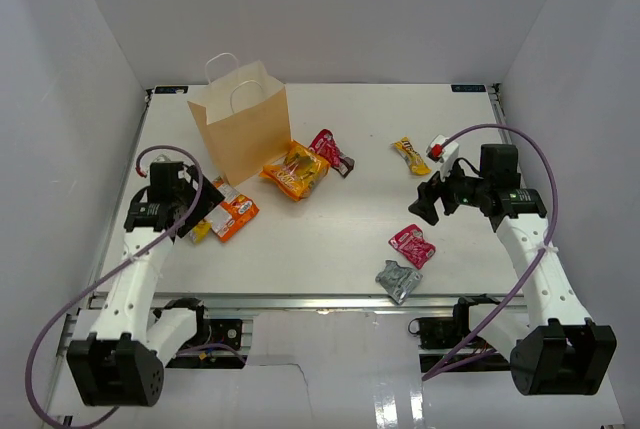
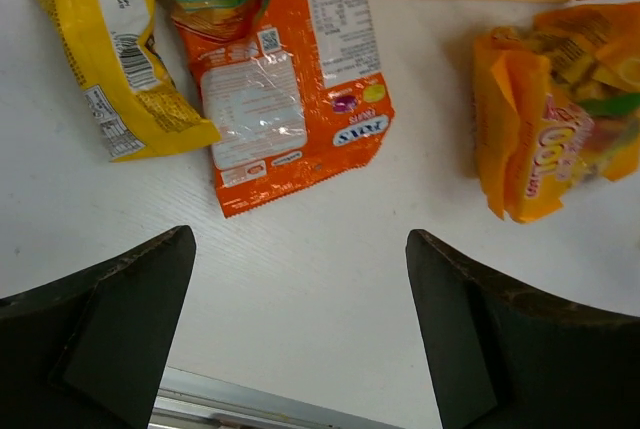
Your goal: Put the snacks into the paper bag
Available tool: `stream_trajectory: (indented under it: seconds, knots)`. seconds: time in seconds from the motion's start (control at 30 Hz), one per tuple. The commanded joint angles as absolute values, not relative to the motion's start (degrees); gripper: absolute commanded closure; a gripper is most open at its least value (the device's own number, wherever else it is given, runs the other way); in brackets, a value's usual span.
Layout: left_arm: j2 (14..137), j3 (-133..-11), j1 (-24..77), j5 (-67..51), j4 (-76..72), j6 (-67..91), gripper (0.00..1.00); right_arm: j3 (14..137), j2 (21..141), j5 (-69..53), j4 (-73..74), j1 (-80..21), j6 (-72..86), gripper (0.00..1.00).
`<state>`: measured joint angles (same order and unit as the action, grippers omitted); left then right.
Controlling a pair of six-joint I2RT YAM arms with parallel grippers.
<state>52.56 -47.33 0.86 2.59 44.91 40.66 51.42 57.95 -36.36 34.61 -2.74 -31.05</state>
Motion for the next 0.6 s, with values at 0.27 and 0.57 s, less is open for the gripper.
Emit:
stream_trajectory:
  seconds: [0.27, 0.57]
  knots:
    - [74.2, -50.1, -9.0, 10.2, 42.1, 44.7, 0.14, 49.7, 58.9, -39.2, 33.8, -2.7, -33.3, 0.10]
    - [86.5, -54.6, -11.9, 9.7, 38.9, 43.2, 0.34, 48.9, 59.3, -37.8, 33.7, -2.8, -33.2, 0.10]
